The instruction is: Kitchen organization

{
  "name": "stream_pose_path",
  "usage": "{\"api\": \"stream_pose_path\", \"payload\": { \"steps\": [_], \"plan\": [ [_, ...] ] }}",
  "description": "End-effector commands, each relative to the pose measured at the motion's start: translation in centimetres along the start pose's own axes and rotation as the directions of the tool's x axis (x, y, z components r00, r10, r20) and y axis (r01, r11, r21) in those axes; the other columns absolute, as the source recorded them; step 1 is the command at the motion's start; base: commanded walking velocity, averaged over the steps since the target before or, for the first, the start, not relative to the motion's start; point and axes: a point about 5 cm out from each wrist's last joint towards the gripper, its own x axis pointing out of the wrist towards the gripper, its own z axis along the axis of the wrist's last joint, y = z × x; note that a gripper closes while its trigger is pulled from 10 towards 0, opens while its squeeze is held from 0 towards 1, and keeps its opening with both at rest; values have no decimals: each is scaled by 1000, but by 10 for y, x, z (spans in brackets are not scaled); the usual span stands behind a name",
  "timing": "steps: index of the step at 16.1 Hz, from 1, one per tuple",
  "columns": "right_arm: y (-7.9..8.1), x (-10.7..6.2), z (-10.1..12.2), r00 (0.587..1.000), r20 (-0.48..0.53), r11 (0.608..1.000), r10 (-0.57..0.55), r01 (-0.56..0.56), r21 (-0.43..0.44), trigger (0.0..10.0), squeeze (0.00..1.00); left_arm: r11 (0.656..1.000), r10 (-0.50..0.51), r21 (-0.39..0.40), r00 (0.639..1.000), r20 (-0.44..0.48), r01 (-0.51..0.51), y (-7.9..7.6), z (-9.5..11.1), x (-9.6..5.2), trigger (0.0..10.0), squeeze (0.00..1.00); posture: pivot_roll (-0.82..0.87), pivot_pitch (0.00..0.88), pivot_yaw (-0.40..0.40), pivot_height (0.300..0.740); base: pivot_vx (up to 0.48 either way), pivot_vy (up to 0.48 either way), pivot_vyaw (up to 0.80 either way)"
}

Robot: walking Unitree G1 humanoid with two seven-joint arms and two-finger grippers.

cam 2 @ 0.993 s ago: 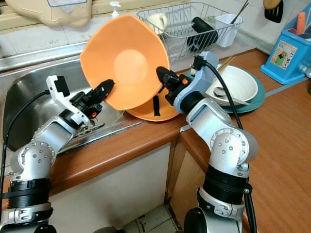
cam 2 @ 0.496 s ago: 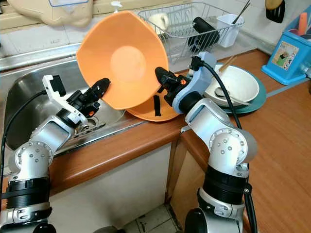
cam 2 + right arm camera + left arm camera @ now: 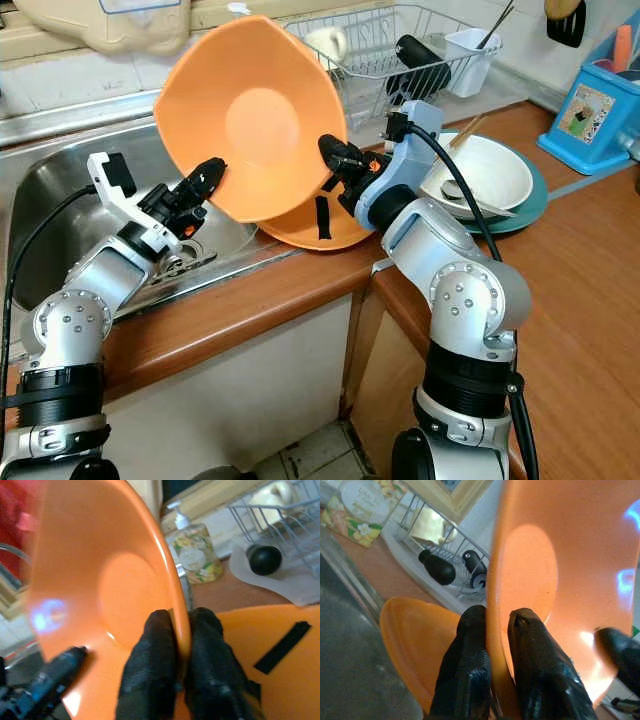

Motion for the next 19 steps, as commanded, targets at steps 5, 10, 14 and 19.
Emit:
{"api": "stream_pose_path", "payload": {
  "steps": [5, 10, 14, 19],
  "plan": [
    [9, -1, 6, 998, 35, 997, 45, -43, -67, 10000, 1000, 999, 31, 23, 996, 83, -33, -3, 21, 7, 0, 0, -138, 0, 83, 740, 0, 0, 0],
    [20, -2, -1, 992, -14, 978, 128, -129, -165, 10000, 675, 994, 83, 53, 977, 197, -95, 0, 42, 4, 0, 0, -126, 0, 68, 740, 0, 0, 0],
    [21, -7, -10, 984, -74, 961, 162, -174, -214, 10000, 0, 984, 121, 86, 947, 298, -153, 7, 65, -8, 0, 0, -112, 0, 52, 740, 0, 0, 0],
    [20, -11, -24, 970, -188, 923, 157, -212, -322, 10000, 0, 885, 325, 208, 873, 363, -416, 41, 84, -25, 0, 0, -124, 0, 48, 740, 0, 0, 0]
  ]
}}
